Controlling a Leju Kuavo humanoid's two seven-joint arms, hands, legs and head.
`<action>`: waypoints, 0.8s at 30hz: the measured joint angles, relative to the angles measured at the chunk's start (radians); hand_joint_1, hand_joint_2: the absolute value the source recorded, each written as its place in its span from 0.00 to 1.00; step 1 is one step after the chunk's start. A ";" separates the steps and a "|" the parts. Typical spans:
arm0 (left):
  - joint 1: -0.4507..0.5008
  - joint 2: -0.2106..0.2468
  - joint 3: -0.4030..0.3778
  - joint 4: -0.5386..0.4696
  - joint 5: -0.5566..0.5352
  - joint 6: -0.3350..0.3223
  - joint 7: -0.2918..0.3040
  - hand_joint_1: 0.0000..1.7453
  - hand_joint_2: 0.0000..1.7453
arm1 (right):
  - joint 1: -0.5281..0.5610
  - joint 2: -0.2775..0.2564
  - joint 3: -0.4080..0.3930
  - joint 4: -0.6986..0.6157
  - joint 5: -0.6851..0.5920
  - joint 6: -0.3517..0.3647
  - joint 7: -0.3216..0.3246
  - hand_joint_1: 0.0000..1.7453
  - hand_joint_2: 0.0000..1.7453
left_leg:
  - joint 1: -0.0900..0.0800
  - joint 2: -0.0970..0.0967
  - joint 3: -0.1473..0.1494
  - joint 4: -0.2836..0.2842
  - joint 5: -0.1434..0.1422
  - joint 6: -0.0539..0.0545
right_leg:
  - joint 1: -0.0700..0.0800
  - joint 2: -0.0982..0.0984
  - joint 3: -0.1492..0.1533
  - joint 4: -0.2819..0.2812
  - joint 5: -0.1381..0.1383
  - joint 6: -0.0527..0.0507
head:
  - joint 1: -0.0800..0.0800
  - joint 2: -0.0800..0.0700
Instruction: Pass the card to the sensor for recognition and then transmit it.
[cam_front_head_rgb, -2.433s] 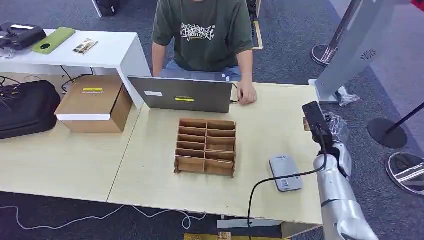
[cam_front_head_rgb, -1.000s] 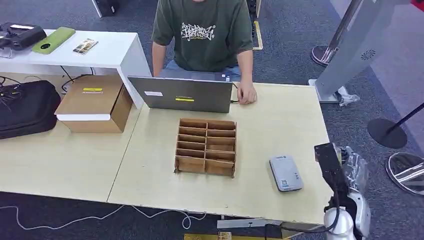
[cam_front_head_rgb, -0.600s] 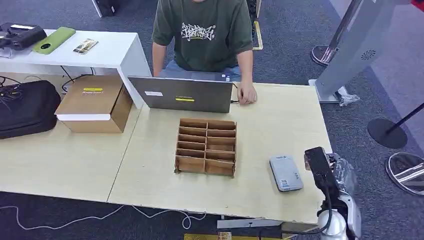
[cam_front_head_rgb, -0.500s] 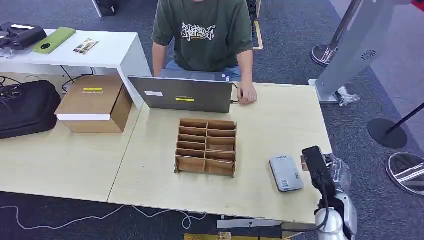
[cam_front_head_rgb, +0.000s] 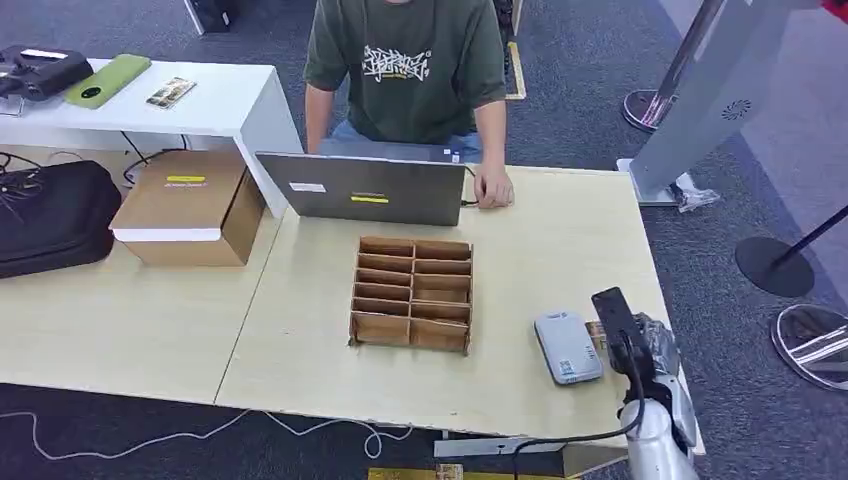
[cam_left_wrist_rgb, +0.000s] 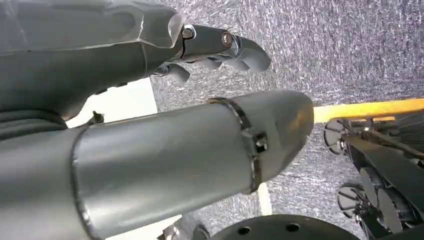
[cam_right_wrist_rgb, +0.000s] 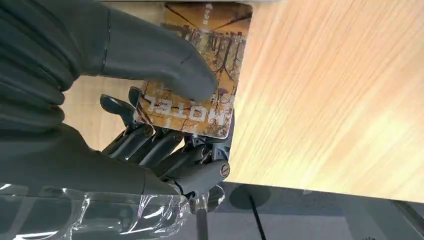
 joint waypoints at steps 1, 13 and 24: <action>0.000 0.001 0.000 0.000 -0.003 0.000 0.000 0.00 0.00 | -0.007 -0.002 -0.001 0.014 0.000 0.000 0.002 1.00 1.00 | 0.000 0.000 0.000 0.000 0.000 0.000 | 0.000 0.000 0.000 0.000 0.000 0.000 | 0.000 0.000; -0.001 0.002 0.000 0.000 -0.008 0.002 0.000 0.00 0.00 | -0.040 -0.015 -0.010 0.088 0.001 0.000 0.011 1.00 1.00 | 0.000 0.000 0.000 0.000 0.000 0.000 | 0.000 0.000 0.000 0.000 0.000 0.000 | 0.000 0.000; 0.001 -0.010 0.000 0.000 0.035 0.003 -0.003 0.00 0.00 | -0.042 0.006 -0.016 0.028 0.114 -0.195 -0.039 1.00 1.00 | 0.000 0.000 0.001 0.000 0.000 0.000 | 0.000 0.000 0.001 0.000 0.000 0.000 | 0.000 0.000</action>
